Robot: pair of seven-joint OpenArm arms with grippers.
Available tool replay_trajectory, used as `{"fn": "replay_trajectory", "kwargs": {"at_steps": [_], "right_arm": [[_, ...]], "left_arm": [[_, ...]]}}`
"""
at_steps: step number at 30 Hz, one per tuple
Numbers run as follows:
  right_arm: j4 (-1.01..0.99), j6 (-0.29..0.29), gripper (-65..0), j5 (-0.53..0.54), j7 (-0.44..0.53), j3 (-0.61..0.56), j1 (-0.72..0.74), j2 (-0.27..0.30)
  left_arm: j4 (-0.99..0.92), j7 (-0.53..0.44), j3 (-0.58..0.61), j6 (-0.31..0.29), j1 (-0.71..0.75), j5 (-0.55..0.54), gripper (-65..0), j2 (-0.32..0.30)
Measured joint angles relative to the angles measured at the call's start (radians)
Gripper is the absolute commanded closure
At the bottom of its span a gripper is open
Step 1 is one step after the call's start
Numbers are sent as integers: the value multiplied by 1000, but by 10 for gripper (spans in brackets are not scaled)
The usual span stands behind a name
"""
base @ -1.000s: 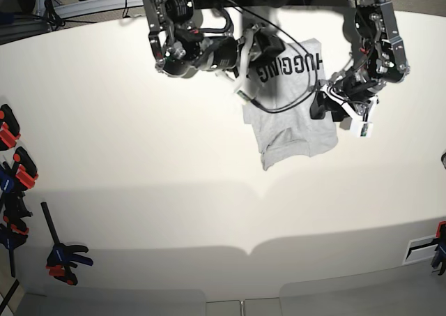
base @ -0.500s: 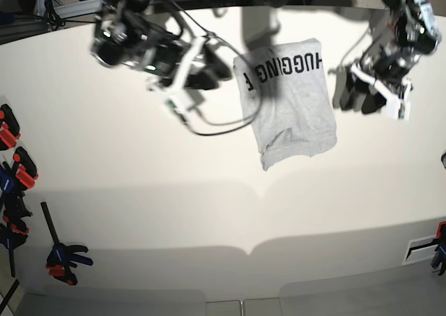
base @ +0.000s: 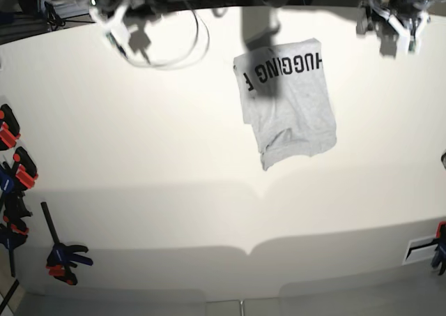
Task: Fold the T-shirt properly
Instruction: 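Release the shirt and raise both grippers away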
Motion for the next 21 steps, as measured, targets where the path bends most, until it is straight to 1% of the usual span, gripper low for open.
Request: {"fn": "replay_trajectory", "kwargs": {"at_steps": [2, 5, 7, 8, 9, 12, 14, 15, 16, 17, 19, 20, 21], "right_arm": [[0, 0, -210, -8, -8, 1, -100, 34], [0, 0, -210, -4, -3, 2, -212, 55], [-2, 0, -210, 0, 13, 2, -265, 61], [-9, 0, -210, -8, 32, 0, -288, 60], [-21, 0, -210, -45, 64, -5, -307, 60], [-100, 0, -210, -214, 123, -58, -324, 65], [-196, 1, -210, -294, 190, -123, -321, 87], [-253, 2, -210, -329, 245, -165, -319, 105], [-314, 2, -210, -378, 317, -210, -314, 128], [-379, 4, -210, -426, 389, -258, -303, 153], [-512, 5, -210, -531, 533, -354, -256, 203], [-581, 2, -210, -562, 591, -401, -219, 225], [-647, 0, -210, -591, 631, -446, -176, 241]], "left_arm": [[2, 8, 2, -1, 60, -19, -309, 2], [4, 11, 2, -5, 156, -22, -309, 1], [4, 7, 2, -47, 217, -21, -309, 2], [2, -9, 2, -65, 243, -20, -309, 1], [-8, -35, 4, -87, 265, -22, -309, 1], [-100, -120, 41, -143, 302, -21, -309, -2], [-209, -135, 100, -143, 300, 13, -309, -3], [-279, -185, 141, -142, 296, 47, -309, -5], [-354, -257, 186, -142, 291, 87, -309, -7], [-434, -341, 235, -143, 281, 136, -309, -11], [-610, -528, 332, -142, 237, 271, -309, -19], [-701, -626, 375, -139, 201, 334, -309, -23], [-786, -699, 410, -140, 157, 397, -309, -26]]}}
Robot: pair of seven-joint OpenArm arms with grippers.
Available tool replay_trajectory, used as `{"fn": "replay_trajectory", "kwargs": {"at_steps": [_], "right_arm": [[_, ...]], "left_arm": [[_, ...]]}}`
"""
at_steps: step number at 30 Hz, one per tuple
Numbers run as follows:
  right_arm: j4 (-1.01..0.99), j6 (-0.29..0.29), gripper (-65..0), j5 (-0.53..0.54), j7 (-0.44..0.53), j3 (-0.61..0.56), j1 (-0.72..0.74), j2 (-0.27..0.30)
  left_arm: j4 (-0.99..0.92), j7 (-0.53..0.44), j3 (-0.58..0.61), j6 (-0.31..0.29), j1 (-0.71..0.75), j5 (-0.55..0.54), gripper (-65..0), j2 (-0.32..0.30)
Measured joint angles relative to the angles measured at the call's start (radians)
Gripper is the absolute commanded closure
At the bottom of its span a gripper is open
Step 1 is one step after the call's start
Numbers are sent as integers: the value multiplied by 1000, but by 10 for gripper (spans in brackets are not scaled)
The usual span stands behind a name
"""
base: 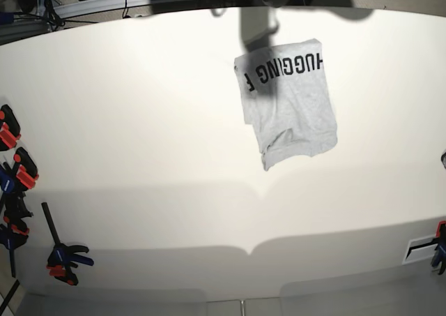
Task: Fold the T-shirt properly
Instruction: 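Release the shirt and raise both grippers away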
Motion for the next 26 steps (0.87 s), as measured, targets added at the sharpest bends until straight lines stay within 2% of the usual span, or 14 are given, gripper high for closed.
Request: {"fn": "replay_trajectory", "kwargs": {"at_steps": [3, 6, 7, 8, 9, 11, 12, 17, 19, 26], "right_arm": [[-196, -157, -210, -66, 111, -127, 147, 13], [-402, -240, -210, -72, 293, -247, 291, 8], [-471, -262, -210, -64, 382, -287, 336, 3], [-537, -280, -210, -69, 461, -325, 380, -3], [-603, -293, -210, -65, 507, -364, 426, -8], [-737, -327, -210, -66, 524, -434, 526, -32], [-804, -343, -210, -66, 534, -465, 573, -47], [-1098, -378, -210, -69, 618, -563, 744, -143], [-1176, -380, -210, -70, 630, -565, 777, -168], [-1218, -380, -210, -71, 679, -565, 794, -203]], "left_arm": [[-234, -173, 60, 0, -146, 98, -309, 6], [-437, -286, 101, 3, -290, 97, -309, 6], [-494, -310, 111, 34, -334, 107, -309, 11], [-545, -311, 122, 102, -376, 131, -309, 19], [-592, -303, 129, 145, -419, 176, -309, 29], [-666, -259, 137, 213, -494, 231, -309, 47], [-699, -253, 138, 223, -523, 253, -309, 53], [-816, -256, 138, 290, -610, 282, -309, 80], [-839, -256, 138, 292, -618, 282, -309, 92], [-841, -256, 138, 294, -612, 285, -309, 126]]}}
